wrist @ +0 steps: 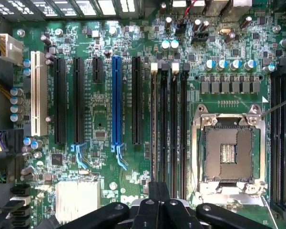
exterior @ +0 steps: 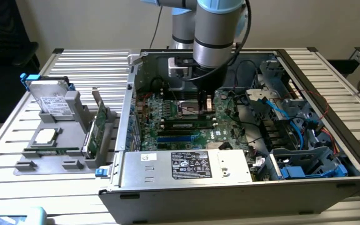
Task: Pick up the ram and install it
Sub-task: 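Press down the ram until it locks into place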
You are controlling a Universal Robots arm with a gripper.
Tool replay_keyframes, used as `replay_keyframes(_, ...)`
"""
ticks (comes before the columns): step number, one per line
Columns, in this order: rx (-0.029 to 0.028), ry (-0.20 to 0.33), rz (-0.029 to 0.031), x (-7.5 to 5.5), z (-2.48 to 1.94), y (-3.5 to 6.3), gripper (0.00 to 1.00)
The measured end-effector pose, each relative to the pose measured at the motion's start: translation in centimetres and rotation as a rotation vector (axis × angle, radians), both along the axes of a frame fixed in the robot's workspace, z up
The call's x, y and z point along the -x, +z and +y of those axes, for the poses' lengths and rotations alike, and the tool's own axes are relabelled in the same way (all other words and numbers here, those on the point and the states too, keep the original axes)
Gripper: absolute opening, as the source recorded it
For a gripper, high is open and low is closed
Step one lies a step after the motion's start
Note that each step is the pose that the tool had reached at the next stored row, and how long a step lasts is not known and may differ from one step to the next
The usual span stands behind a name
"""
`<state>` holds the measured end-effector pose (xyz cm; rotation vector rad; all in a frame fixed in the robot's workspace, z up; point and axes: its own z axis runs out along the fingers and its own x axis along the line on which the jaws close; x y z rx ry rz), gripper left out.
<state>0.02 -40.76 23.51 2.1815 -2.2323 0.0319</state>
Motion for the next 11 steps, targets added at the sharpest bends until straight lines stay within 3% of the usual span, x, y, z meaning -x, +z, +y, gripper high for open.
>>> replay_keyframes(11, 0.0004, 0.000, -0.0036, 3.5, 0.00, 0.02, 0.11)
